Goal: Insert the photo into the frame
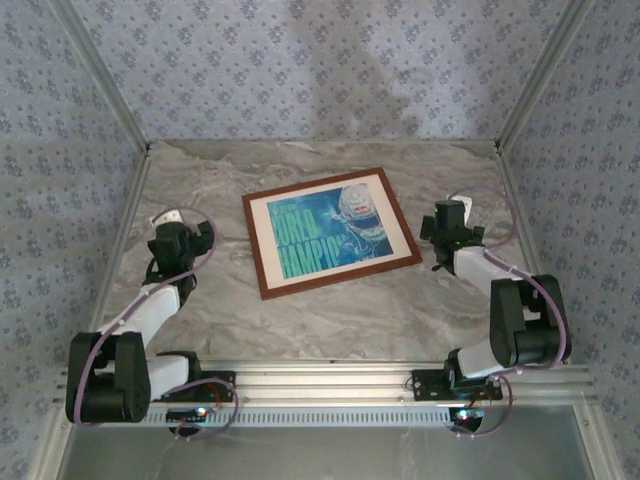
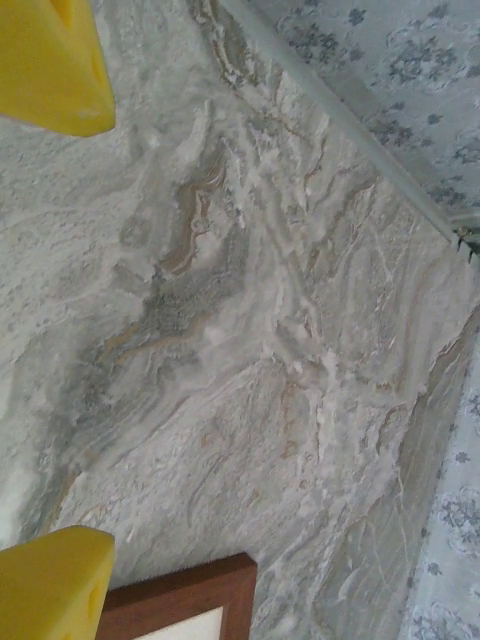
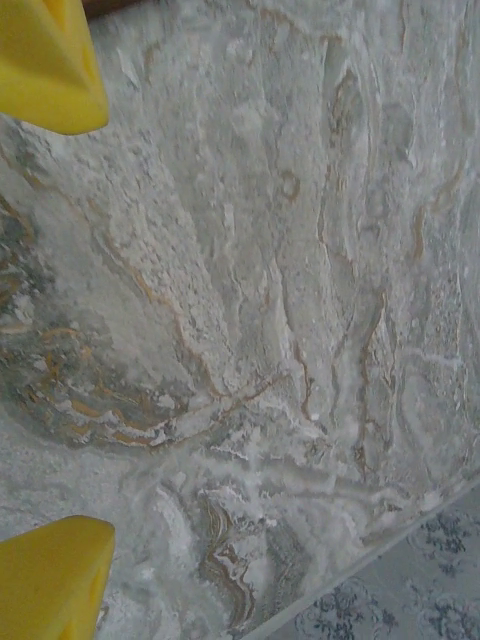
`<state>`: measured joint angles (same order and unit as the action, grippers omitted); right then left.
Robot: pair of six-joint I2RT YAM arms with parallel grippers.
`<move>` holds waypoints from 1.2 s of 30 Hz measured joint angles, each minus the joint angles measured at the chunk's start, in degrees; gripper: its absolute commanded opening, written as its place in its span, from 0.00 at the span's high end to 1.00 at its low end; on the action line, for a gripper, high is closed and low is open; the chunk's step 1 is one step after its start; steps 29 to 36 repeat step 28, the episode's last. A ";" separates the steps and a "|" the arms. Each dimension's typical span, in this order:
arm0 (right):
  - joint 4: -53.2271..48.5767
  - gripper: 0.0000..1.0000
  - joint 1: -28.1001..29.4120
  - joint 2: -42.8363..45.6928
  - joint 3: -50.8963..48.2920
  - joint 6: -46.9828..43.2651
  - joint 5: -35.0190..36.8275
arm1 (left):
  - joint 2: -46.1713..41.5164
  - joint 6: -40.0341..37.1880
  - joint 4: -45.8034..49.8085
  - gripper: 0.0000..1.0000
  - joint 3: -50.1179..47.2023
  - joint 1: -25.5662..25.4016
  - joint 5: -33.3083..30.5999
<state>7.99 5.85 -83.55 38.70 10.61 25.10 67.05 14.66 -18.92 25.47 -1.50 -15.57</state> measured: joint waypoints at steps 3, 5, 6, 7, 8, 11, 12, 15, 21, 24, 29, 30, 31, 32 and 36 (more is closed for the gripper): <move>5.79 0.00 -0.15 -0.72 -3.28 -1.33 0.61 | 3.21 -1.09 -4.26 0.01 -1.75 0.00 -1.66; 8.39 0.00 -0.31 -0.79 -5.07 -2.25 0.66 | 5.73 -1.81 -6.97 0.00 -2.67 0.00 -2.51; 9.40 0.00 -0.44 -0.79 -5.64 -2.58 0.61 | 7.06 -2.08 -8.28 0.00 -2.95 0.00 -3.06; 10.45 0.00 -0.59 -0.79 -6.08 -2.82 0.59 | 7.91 -2.29 -8.79 0.00 -2.97 0.00 -3.37; 11.47 0.00 -0.72 -0.76 -6.45 -3.17 0.55 | 8.72 -2.69 -9.53 0.00 -2.97 0.00 -3.67; 15.32 0.00 -0.85 -0.02 -8.22 -4.31 -0.22 | 9.70 -3.52 -11.13 0.00 -2.91 0.00 -3.93; 16.76 0.00 -0.85 0.59 -9.22 -4.74 -0.52 | 9.88 -3.93 -11.67 0.00 -2.91 0.00 -3.93; 23.30 0.00 -0.83 1.92 -12.92 -6.95 -1.40 | 10.34 -5.88 -14.49 0.00 -2.97 0.00 -3.72; 33.51 0.00 -2.49 -1.07 -17.57 -9.68 -5.29 | 17.35 -9.29 -24.22 0.00 -3.50 -0.02 -2.43; 35.39 0.00 -3.39 -1.33 -17.46 -10.12 -6.62 | 20.96 -10.19 -26.32 0.00 -3.52 -0.04 -0.48; 35.47 0.00 -4.07 -1.75 -16.24 -10.23 -8.22 | 21.31 -10.60 -27.58 0.00 -3.52 0.07 0.52; 35.47 0.00 -4.07 -1.75 -16.24 -10.23 -8.22 | 21.31 -10.60 -27.58 0.00 -3.52 0.07 0.52; 35.47 0.00 -4.07 -1.75 -16.24 -10.23 -8.22 | 21.31 -10.60 -27.58 0.00 -3.52 0.07 0.52; 35.47 0.00 -4.07 -1.75 -16.24 -10.23 -8.22 | 21.31 -10.60 -27.58 0.00 -3.52 0.07 0.52; 35.47 0.00 -4.07 -1.75 -16.24 -10.23 -8.22 | 21.31 -10.60 -27.58 0.00 -3.52 0.07 0.52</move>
